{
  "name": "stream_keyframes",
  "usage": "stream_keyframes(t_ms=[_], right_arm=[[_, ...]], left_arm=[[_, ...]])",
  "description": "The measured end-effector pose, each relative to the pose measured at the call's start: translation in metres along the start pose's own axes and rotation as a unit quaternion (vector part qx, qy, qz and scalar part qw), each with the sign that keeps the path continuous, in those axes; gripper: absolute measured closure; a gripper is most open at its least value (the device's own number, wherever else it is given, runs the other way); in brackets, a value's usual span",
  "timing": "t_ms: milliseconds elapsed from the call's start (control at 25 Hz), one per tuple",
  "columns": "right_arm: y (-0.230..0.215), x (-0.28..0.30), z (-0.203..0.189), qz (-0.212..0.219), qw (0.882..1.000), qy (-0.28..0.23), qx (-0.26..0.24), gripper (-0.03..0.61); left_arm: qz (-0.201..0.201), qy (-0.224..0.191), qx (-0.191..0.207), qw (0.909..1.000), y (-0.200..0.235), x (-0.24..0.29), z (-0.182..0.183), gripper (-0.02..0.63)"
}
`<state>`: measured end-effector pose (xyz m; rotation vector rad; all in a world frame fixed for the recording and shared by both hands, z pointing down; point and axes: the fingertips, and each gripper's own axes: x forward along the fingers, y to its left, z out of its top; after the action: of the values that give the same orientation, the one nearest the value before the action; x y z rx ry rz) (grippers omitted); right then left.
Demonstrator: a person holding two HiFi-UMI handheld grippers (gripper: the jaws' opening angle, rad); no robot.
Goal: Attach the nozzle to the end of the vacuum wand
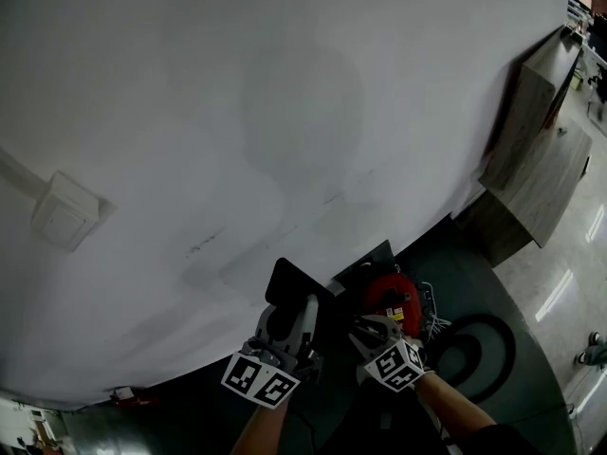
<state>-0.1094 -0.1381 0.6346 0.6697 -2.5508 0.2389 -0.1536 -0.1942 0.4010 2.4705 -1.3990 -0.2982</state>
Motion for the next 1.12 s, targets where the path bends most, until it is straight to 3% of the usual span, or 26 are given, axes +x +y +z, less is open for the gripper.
stream_keyframes(t_ms=[160, 360, 760, 1120], right_arm=[[0.000, -0.004, -0.001, 0.001, 1.000, -0.003, 0.002, 0.426], [-0.020, -0.012, 0.001, -0.012, 1.000, -0.008, 0.014, 0.426], [-0.031, -0.015, 0.003, -0.011, 1.000, 0.003, -0.002, 0.426], [-0.029, -0.012, 0.004, -0.002, 1.000, 0.009, -0.015, 0.426]], left_arm=[[0.010, -0.024, -0.067, 0.9974, 0.021, -0.004, 0.001, 0.529], [0.021, -0.056, -0.147, 0.9874, 0.039, -0.015, -0.004, 0.529], [0.002, -0.011, -0.099, 0.9950, 0.019, 0.007, -0.001, 0.529], [-0.007, 0.023, -0.090, 0.9956, 0.021, 0.026, -0.002, 0.529]])
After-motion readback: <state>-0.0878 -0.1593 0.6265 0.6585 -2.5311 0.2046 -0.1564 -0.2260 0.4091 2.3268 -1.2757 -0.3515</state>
